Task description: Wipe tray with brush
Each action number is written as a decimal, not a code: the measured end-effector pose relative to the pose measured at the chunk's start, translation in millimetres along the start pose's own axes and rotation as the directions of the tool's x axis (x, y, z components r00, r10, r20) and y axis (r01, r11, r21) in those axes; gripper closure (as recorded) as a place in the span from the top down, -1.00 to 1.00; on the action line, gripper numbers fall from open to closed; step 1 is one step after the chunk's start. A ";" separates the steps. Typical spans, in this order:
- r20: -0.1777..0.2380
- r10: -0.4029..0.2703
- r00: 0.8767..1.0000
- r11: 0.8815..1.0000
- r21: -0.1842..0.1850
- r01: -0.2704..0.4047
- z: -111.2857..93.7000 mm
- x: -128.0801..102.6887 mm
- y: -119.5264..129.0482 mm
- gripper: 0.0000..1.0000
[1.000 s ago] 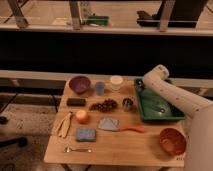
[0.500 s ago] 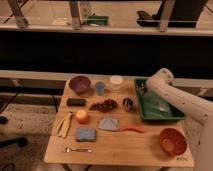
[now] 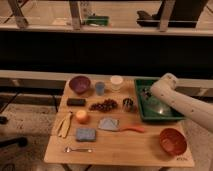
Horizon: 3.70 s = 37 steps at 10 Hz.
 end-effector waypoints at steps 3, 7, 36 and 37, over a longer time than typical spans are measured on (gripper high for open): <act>-0.009 -0.049 0.999 0.999 -0.024 0.049 -14.9 11.7 40.5 -1.00; -0.026 -0.103 0.994 0.994 -0.031 0.102 -22.3 15.8 57.6 -1.00; -0.201 0.043 0.979 0.991 0.130 -0.017 60.2 12.4 -95.8 -1.00; -0.182 0.037 0.983 0.992 0.129 -0.014 52.9 5.7 -88.5 -1.00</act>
